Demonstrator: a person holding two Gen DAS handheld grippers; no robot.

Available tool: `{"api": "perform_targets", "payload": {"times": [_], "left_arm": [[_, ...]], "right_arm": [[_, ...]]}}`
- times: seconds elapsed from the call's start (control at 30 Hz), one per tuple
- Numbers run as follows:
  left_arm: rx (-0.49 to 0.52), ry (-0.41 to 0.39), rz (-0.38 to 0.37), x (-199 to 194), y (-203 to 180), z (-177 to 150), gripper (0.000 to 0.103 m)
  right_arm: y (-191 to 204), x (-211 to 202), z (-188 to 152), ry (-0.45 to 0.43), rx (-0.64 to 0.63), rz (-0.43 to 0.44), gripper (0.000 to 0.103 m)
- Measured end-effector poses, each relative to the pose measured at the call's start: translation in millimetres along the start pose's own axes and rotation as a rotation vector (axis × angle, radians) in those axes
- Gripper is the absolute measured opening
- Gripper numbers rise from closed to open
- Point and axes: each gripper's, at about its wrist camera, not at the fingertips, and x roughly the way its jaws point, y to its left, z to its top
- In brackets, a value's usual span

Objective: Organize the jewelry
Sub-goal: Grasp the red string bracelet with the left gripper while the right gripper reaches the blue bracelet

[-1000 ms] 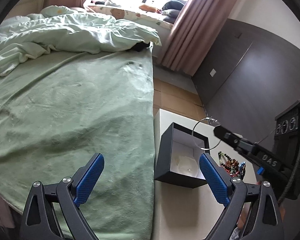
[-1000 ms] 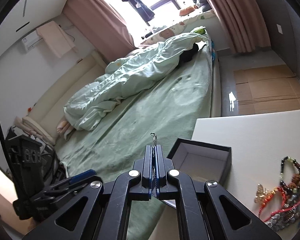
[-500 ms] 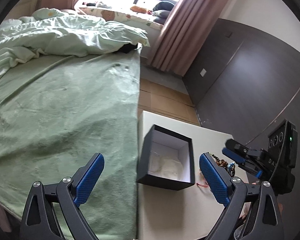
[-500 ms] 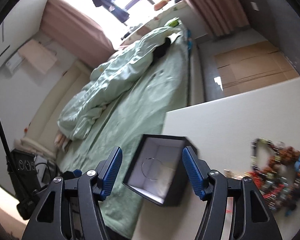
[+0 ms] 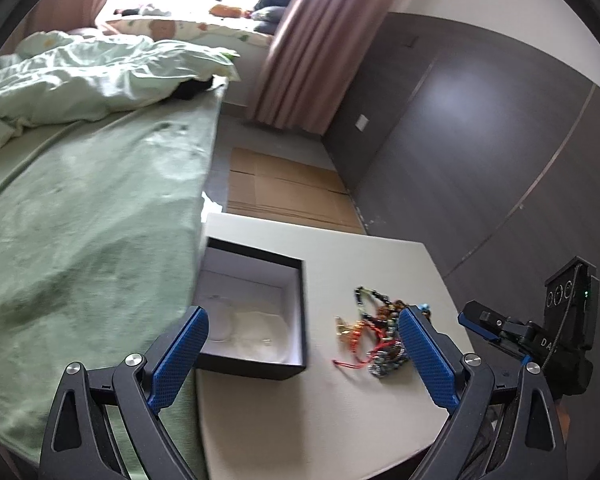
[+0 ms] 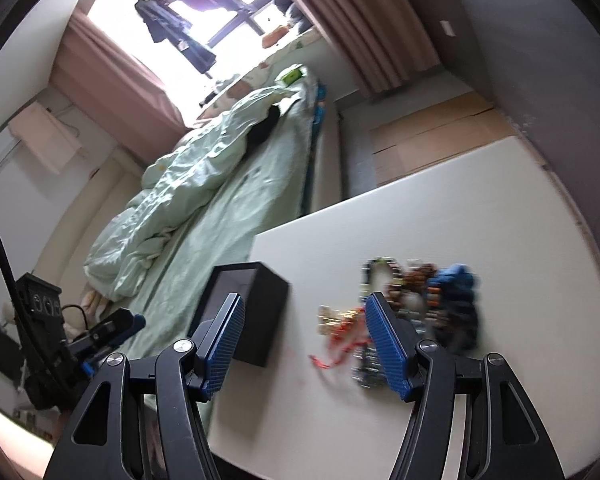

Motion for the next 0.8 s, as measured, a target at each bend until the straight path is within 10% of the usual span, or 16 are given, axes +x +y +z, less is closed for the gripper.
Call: {"api": "perform_targets", "payload": {"times": [0.3,0.8], "left_arm": [[0.089,0.032,-0.067,24.5,-43.0,-9.8,0.093],[0.228,0.224,-0.050,86.2,-81.4,-47.6,0.054]], "right_arm": [[-44.5,-26.9,-6.0,-0.016,0.046,-0.070,0.063],[-86.9,-41.8,-28.8,0.000,0.103,-0.114,0.063]]}}
